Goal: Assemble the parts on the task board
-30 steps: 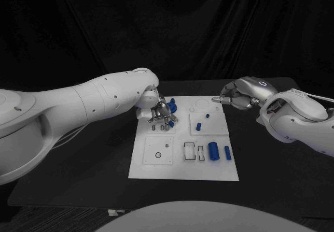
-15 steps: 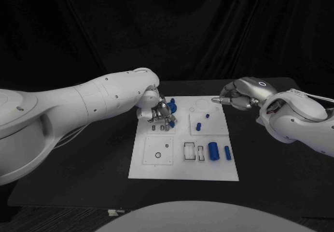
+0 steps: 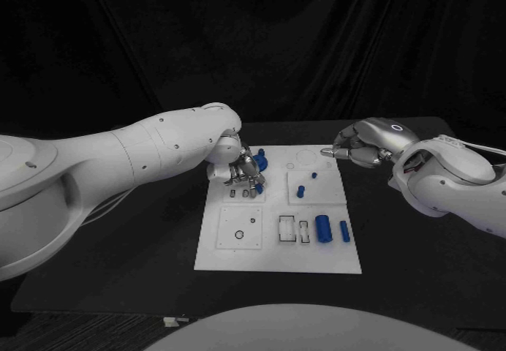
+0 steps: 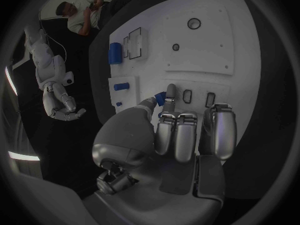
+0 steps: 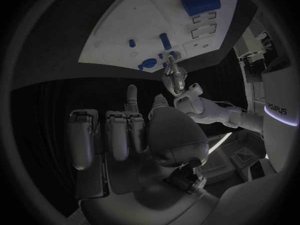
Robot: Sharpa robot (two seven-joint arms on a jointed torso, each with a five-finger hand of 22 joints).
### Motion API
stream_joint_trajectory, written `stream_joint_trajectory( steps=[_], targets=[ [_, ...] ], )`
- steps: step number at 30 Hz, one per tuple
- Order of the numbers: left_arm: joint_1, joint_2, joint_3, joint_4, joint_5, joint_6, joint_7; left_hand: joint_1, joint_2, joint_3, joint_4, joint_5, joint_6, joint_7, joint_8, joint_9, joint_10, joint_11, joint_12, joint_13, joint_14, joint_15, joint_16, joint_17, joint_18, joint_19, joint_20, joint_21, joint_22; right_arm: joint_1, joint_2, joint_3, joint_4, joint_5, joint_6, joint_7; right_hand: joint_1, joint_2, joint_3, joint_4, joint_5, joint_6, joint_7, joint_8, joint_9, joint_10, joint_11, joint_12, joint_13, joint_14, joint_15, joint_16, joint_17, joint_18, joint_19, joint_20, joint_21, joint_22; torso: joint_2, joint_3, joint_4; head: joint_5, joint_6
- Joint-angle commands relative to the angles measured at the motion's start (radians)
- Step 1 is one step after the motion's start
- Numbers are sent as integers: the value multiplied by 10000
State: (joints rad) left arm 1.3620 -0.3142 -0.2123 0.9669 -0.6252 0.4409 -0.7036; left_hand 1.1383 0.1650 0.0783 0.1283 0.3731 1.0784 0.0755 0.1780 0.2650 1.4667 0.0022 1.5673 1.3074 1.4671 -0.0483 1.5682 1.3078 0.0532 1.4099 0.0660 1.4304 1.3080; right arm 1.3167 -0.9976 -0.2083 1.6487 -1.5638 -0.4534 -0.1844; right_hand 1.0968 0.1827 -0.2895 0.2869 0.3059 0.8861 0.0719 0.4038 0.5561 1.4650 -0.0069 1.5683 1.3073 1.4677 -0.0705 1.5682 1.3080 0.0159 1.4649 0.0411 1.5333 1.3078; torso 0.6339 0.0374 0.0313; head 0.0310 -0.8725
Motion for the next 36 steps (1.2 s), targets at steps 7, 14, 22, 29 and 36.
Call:
stream_joint_trajectory(
  steps=[7, 14, 22, 29, 36],
  targets=[
    [-33, 10, 6, 6, 70, 67, -120, -124, -311, 481, -103, 212, -166, 21, -126, 78, 1041, 4, 35, 2634, 925, -20, -101, 2420, 46, -66, -43, -90, 498, -35, -23, 7, 20, -67, 107, -250, 118, -7, -45, -9, 59, 69, -14, 37, 15, 1058, 44, 25, 2635, 1031, 75, 26, 2628, -32, 803, 79, -49, 2462, -5, 3, 1, -2, -2],
    [-36, -13, 6, 13, 70, 54, -95, -156, -441, 706, -204, 278, -207, 34, -154, 115, 1041, 15, 35, 2634, 911, -9, -119, 2395, 50, -81, -31, -115, 493, -51, 1, 7, -5, -67, 157, -253, 137, 3, -41, -9, 67, 66, -14, 40, 17, 1058, 43, 25, 2635, 1031, 75, 26, 2628, -29, 796, 79, -60, 2458, -4, 4, -1, 23, -2],
    [-39, -44, 6, 32, 70, 43, -90, -174, -599, 1090, -400, 378, -241, 45, -177, 180, 1041, 25, 35, 2634, 903, 3, -130, 2382, 56, -96, -19, -145, 496, -62, 18, 7, -25, -67, 210, -251, 137, 3, -41, -9, 67, 66, -14, 40, 17, 1058, 43, 25, 2635, 1031, 75, 26, 2628, -29, 796, 79, -60, 2458, -3, 5, 3, 64, -2],
    [-41, -77, 6, 57, 70, 43, -106, -163, -851, 1675, -814, 488, 45, -61, 74, 441, 1041, -56, 35, 2634, 932, -54, -101, 2434, 48, -45, -53, -129, 577, -66, 24, 7, -36, -67, 221, -235, 153, 9, -39, -8, 73, 63, -14, 41, 20, 1058, 43, 25, 2635, 1031, 74, 26, 2628, -22, 783, 78, -82, 2449, -4, 4, 4, 60, -2],
    [-43, -108, 6, 113, 70, -14, -104, -303, -993, 2206, -1121, 698, -18, -121, 374, 909, 1041, -121, 35, 2634, 919, -121, -121, 2409, 44, -27, -128, -149, 616, -67, 23, 7, -43, -67, 228, -228, 153, 9, -39, -8, 73, 63, -14, 41, 20, 1058, 43, 25, 2635, 1031, 74, 26, 2628, -22, 783, 78, -82, 2449, -5, 5, 0, 61, -2]
  ],
)
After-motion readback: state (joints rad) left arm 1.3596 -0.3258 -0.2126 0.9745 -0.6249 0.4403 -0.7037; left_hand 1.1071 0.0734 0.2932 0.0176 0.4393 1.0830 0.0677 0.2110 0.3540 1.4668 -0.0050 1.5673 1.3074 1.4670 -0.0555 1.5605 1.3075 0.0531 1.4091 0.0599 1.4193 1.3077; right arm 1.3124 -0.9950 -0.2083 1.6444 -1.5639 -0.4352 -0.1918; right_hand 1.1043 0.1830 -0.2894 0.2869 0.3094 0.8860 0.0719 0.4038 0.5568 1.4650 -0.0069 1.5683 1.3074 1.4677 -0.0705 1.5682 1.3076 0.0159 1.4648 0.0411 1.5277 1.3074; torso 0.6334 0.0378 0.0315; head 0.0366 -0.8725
